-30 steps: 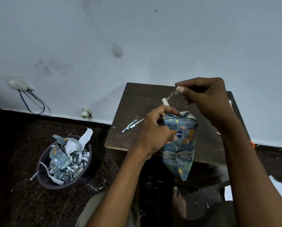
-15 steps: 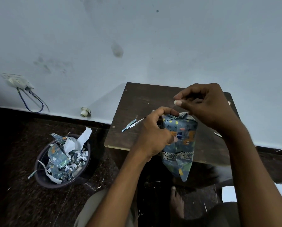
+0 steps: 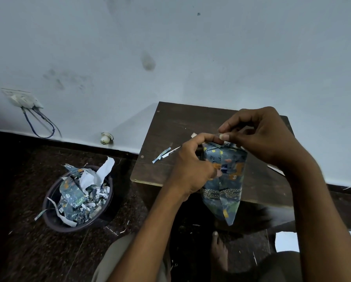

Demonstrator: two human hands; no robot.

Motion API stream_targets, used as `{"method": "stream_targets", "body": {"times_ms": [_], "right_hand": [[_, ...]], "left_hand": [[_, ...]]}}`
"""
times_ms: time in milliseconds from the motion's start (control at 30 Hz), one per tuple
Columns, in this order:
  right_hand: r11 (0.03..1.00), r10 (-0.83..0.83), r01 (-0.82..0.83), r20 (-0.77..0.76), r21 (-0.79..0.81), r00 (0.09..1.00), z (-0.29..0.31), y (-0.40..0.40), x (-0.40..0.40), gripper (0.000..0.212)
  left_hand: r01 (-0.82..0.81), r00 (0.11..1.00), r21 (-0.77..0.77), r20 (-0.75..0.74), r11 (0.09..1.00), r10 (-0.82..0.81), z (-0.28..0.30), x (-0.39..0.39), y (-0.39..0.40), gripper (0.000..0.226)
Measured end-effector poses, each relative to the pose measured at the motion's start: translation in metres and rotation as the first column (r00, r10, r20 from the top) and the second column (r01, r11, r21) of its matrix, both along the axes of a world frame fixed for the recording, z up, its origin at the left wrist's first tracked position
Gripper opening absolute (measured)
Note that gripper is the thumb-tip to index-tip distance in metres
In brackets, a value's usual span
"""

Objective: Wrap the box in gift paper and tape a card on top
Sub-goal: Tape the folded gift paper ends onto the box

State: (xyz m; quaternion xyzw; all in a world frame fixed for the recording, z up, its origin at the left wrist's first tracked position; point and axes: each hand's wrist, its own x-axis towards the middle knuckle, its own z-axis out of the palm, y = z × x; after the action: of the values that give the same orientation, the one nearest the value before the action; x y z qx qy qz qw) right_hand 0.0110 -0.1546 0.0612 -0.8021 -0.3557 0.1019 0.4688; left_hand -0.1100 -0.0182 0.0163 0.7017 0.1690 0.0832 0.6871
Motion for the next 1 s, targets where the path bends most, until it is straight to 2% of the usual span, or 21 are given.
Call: {"method": "stream_targets", "body": {"times_ms": [167, 367, 533, 833, 1000], "right_hand": [[1.000, 0.007, -0.006, 0.076, -0.024, 0.997, -0.002, -0.004, -0.006, 0.009], [0.999, 0.000, 0.005, 0.141, -0.035, 0.990, -0.002, -0.006, -0.012, 0.010], [0.999, -0.032, 0.035, 0.121, -0.022, 0.992, -0.002, -0.007, -0.014, 0.010], [0.996, -0.031, 0.040, 0.127, -0.074, 0.991, 0.003, -0.006, -0.018, 0.012], [0.995, -0.033, 0.046, 0.144, -0.088, 0.989, 0.004, -0.008, -0.019, 0.016]], "left_hand": [[-0.059, 0.998, -0.026, 0.006, 0.998, 0.059, -0.002, -0.001, 0.001, 0.068], [-0.043, 0.999, -0.017, 0.003, 0.999, 0.043, -0.002, -0.003, 0.003, 0.068], [-0.051, 0.999, -0.014, 0.011, 0.999, 0.051, -0.003, -0.003, 0.004, 0.070], [-0.078, 0.997, -0.055, 0.020, 0.995, 0.079, -0.001, -0.002, 0.001, 0.059], [-0.107, 0.994, -0.055, 0.013, 0.993, 0.108, -0.005, 0.000, 0.001, 0.070]]}}
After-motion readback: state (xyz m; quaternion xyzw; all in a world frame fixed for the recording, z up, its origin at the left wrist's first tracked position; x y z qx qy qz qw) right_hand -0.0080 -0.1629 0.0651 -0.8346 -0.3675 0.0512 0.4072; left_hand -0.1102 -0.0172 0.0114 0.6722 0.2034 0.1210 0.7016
